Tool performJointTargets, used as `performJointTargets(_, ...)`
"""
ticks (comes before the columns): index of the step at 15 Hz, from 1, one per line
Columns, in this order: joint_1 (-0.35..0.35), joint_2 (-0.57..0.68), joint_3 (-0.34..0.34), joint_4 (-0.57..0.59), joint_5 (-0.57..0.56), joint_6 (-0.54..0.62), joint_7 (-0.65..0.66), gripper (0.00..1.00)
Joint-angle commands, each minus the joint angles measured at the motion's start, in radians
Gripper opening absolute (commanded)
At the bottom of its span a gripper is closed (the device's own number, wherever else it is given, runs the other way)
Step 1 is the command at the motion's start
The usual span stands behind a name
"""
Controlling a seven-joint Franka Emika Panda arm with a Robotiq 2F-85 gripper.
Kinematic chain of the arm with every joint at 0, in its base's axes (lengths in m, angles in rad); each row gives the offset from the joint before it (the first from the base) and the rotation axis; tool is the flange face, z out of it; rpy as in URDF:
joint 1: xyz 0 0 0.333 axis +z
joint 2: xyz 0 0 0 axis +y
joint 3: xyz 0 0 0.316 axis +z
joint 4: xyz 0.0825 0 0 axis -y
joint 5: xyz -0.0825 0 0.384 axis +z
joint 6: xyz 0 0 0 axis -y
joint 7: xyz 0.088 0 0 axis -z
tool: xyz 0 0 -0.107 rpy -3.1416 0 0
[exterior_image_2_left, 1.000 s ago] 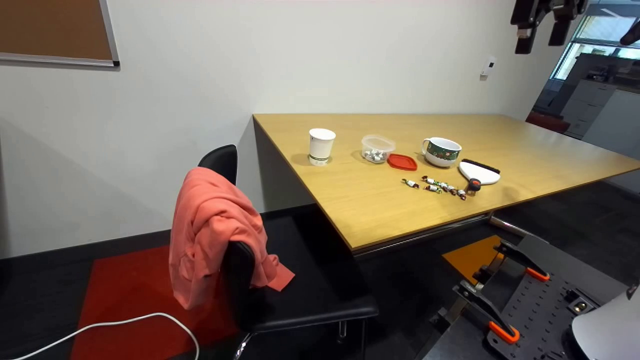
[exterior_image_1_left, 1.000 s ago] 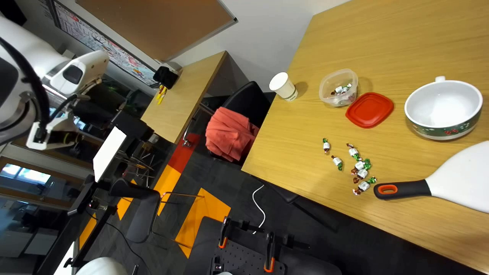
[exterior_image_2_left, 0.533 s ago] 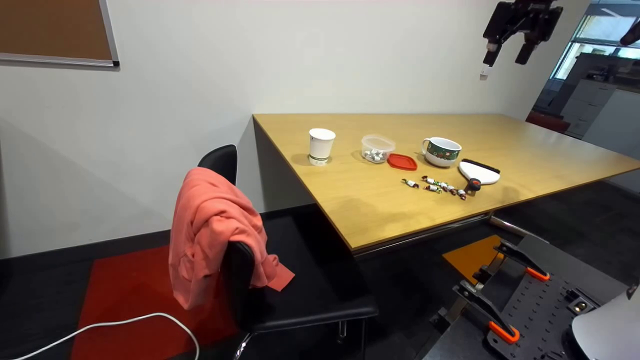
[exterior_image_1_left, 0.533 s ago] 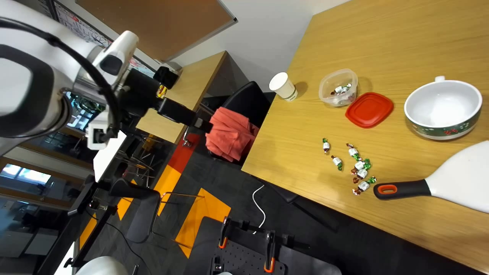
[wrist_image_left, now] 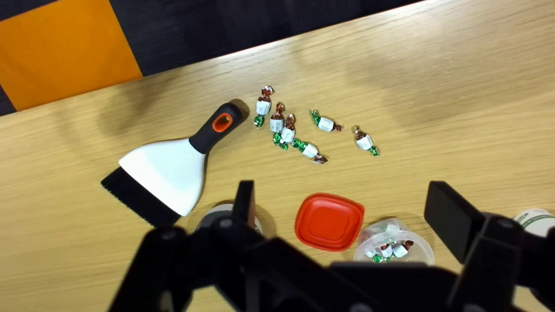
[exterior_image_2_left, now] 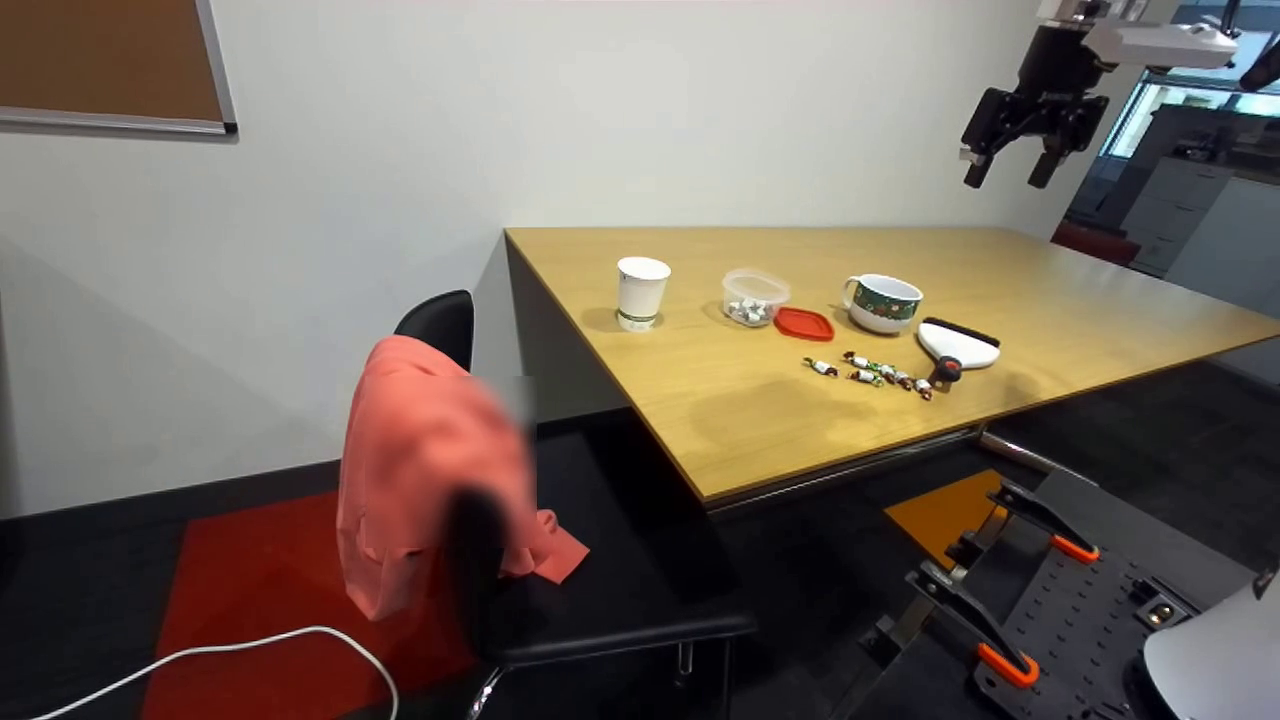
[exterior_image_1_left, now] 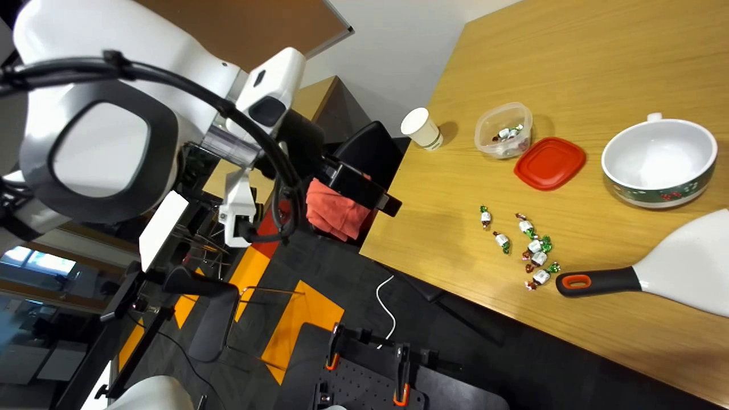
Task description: Put the red lid on top of the clear bowl
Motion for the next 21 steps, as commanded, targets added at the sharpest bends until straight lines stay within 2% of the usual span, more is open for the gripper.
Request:
performJointTargets(1,-0.009,0.005,0.01,0.004,0.004,-0.001,-0.003,1.0)
performJointTargets(4,-0.008,0.004,0.013,0.008,0.004,-0.001,-0.003,1.0)
performJointTargets(8,0.001,0.121,-0.016,0.042,0.069,0.088,-0.01,1.0)
performJointTargets(14,-0.006,0.383,-0.062,0.107,0.196,0.344,-0.02,1.0)
performJointTargets(17,-0.017,0.533,-0.071,0.194,0.233,0.409,0.017,1.0)
performJointTargets(20,-0.017,0.646,-0.084,0.283,0.216,0.411,0.087,1.0)
performJointTargets(21,-0.015,0.572,-0.079,0.209,0.217,0.41,0.041,1.0)
